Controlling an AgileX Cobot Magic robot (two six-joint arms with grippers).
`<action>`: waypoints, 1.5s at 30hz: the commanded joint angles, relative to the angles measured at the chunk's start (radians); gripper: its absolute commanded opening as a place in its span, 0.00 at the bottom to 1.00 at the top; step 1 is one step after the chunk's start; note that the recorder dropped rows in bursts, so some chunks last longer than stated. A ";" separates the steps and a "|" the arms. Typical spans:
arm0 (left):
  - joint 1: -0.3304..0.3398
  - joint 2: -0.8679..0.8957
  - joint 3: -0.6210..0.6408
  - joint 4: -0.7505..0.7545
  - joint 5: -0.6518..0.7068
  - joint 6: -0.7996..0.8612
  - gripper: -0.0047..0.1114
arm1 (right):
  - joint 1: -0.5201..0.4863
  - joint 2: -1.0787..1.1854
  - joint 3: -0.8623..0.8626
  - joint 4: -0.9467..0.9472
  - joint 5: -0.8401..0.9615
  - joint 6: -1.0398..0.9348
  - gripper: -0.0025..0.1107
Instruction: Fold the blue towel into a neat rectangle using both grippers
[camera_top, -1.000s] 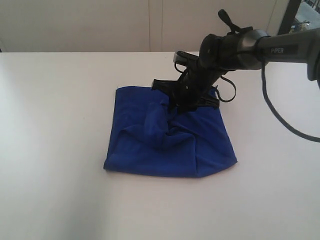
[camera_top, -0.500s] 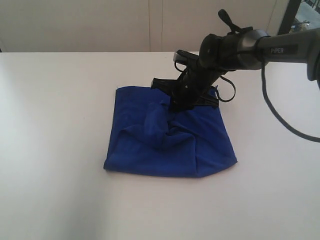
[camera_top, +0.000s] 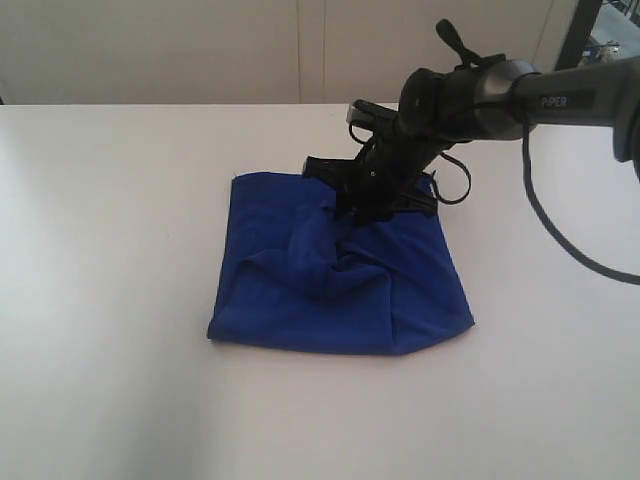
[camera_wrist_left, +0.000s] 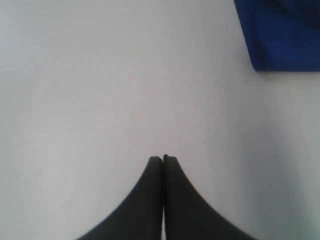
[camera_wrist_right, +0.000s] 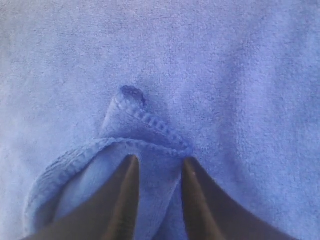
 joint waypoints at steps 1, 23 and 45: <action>0.000 -0.008 0.003 -0.005 0.007 -0.003 0.04 | -0.002 0.018 0.001 0.000 -0.009 -0.002 0.28; 0.000 -0.008 0.003 -0.005 0.007 -0.003 0.04 | -0.002 -0.164 0.001 -0.002 0.097 -0.134 0.02; 0.000 -0.008 0.003 -0.005 0.007 -0.003 0.04 | 0.100 -0.182 0.002 0.037 0.419 -0.354 0.02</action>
